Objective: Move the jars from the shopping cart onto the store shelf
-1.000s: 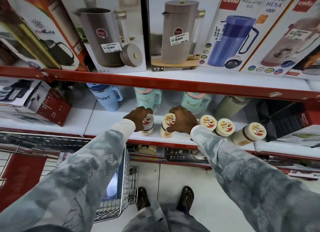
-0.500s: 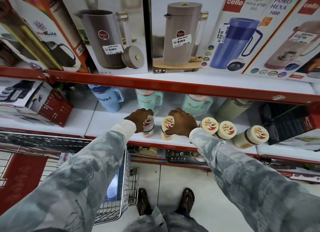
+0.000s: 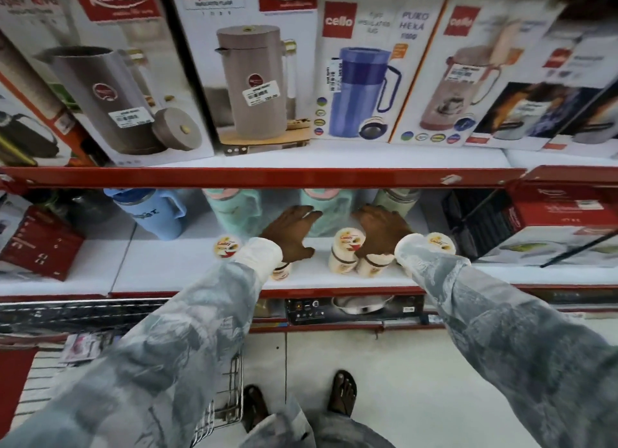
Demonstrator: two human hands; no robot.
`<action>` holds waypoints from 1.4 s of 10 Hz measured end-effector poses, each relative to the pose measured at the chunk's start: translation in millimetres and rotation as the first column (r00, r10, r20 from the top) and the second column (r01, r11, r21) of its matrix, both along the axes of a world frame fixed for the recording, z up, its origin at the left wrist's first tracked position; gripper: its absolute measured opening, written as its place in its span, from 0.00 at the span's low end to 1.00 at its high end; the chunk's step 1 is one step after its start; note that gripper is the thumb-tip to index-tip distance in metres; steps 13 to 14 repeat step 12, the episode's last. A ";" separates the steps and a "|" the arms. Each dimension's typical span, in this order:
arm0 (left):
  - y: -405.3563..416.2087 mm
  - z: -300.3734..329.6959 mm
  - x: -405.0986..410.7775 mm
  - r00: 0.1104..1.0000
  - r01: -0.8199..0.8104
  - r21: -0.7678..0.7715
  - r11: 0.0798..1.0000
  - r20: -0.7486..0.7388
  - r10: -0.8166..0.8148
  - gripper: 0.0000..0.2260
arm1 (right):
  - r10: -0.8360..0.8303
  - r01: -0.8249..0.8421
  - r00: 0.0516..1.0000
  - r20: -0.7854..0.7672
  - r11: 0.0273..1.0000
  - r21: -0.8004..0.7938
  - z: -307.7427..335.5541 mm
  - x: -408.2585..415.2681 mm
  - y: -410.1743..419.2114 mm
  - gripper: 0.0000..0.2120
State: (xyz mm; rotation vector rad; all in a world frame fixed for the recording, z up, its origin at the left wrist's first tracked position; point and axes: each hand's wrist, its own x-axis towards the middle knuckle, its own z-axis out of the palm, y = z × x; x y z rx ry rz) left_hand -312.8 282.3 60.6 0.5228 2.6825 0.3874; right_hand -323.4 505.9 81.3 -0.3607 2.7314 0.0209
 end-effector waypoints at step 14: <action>73.9 46.4 28.2 0.933 0.083 -0.034 0.996 -0.348 -0.090 0.25 | -0.011 -0.183 0.845 -0.535 0.934 -0.307 32.9 45.3 88.2 0.23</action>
